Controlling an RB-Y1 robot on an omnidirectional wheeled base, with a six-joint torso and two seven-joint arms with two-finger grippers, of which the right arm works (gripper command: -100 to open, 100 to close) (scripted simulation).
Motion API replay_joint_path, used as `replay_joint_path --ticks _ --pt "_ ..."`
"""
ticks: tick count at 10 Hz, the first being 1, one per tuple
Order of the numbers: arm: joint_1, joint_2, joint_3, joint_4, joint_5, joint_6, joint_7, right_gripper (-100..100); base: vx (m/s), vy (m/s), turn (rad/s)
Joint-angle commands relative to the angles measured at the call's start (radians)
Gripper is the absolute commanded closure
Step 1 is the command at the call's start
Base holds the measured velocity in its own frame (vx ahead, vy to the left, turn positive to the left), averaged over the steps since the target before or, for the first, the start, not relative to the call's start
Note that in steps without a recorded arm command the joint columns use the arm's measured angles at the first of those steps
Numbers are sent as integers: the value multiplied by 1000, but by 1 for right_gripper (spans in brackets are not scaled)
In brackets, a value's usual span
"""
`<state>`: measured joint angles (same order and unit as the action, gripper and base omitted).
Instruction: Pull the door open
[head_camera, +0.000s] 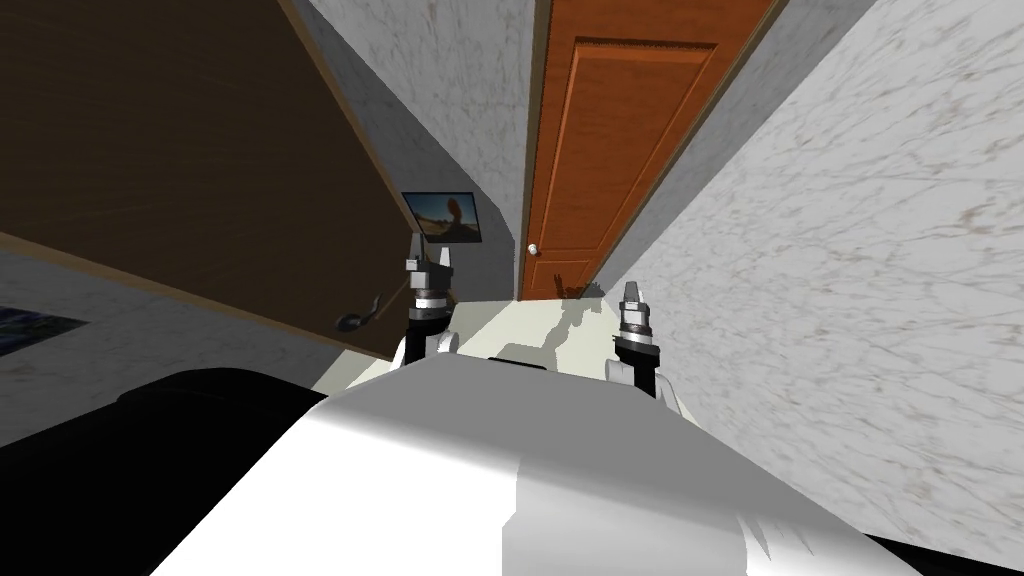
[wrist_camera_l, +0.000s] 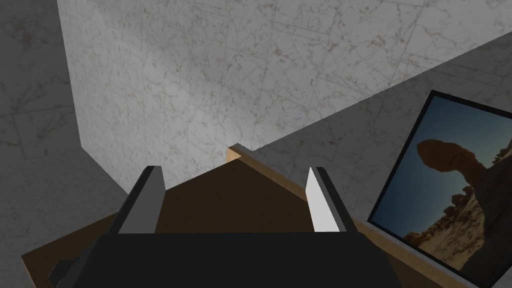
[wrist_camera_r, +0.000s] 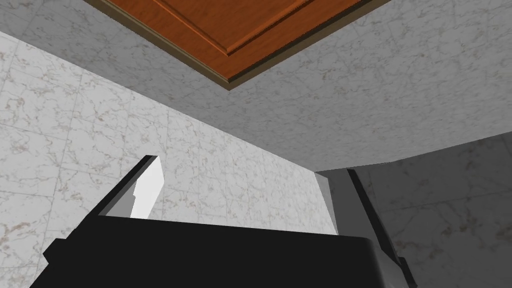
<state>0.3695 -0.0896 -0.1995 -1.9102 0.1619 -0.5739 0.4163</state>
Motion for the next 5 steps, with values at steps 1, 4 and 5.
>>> replay_joint_path --ticks 1,4,5 --pt "-9 -2 -20 46 23 -14 40 -100 173 37 136" --pt "-23 -4 -46 107 50 -32 84 -100 136 30 109" --pt "-28 -5 -55 127 59 -38 99 -100 94 36 87"
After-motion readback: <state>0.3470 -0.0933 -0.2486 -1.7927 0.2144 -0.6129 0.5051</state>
